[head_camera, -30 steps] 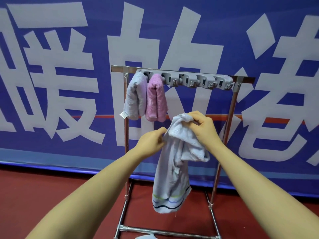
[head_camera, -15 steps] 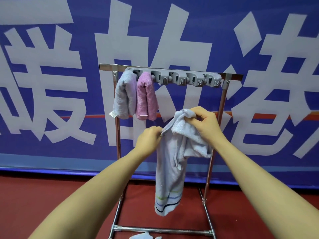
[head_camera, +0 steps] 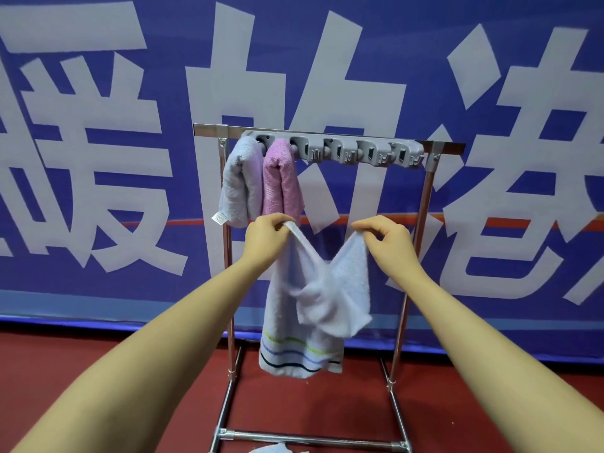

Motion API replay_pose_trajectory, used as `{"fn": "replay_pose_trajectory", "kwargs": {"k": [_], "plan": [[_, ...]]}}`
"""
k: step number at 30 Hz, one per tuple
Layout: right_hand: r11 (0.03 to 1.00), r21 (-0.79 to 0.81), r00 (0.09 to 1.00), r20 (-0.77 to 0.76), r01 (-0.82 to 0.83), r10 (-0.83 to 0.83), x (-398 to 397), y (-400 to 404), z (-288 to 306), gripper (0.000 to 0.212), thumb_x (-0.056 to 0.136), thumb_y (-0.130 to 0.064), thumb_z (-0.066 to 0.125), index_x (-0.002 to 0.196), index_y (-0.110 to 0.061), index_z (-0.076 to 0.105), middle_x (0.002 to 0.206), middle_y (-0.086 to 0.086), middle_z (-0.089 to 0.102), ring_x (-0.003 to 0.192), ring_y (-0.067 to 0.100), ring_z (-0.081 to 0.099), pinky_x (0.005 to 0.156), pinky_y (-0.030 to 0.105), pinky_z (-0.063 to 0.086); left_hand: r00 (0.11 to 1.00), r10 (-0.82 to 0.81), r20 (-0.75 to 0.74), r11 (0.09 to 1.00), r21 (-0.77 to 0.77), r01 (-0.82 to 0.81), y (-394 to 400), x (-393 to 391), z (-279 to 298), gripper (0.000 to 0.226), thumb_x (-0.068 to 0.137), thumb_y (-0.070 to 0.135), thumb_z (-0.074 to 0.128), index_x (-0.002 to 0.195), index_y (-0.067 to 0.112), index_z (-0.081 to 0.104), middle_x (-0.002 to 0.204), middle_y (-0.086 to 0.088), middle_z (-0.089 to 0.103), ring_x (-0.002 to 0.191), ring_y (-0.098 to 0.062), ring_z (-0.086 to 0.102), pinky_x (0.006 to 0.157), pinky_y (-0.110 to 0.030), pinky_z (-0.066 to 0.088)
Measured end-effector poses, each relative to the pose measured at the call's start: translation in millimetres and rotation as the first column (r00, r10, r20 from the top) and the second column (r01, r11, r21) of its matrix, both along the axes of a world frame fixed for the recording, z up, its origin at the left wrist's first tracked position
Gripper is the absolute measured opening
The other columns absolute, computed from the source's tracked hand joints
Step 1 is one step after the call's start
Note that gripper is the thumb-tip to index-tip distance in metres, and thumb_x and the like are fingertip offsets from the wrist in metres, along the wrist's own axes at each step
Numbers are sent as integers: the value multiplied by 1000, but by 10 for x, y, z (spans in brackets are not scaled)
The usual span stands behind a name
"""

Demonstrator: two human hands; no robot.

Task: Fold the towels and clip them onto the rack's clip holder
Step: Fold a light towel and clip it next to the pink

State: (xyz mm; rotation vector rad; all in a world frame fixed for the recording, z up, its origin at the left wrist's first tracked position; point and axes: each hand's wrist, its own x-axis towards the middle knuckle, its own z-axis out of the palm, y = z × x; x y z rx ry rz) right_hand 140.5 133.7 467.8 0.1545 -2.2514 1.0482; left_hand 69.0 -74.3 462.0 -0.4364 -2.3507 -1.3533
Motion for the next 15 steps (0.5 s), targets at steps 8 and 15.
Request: {"fn": "replay_pose_trajectory", "kwargs": {"k": [8, 15], "plan": [[994, -107, 996, -82, 35, -44, -16, -83, -3, 21, 90, -2, 56, 102, -10, 71, 100, -1, 68, 92, 1, 58, 79, 0, 42, 984, -97, 147, 941, 335, 43, 34, 94, 39, 27, 84, 0, 48, 83, 13, 72, 76, 2, 68, 70, -7, 57, 64, -14, 48], [949, -308, 997, -52, -66, 53, 23, -191, 115, 25, 88, 1, 57, 107, -11, 69, 103, -2, 68, 99, 3, 62, 86, 9, 48, 949, -281, 144, 873, 449, 190, 203, 297, 88, 14, 84, 9, 64, 90, 5, 74, 87, 1, 70, 82, -3, 60, 69, -4, 46]]}}
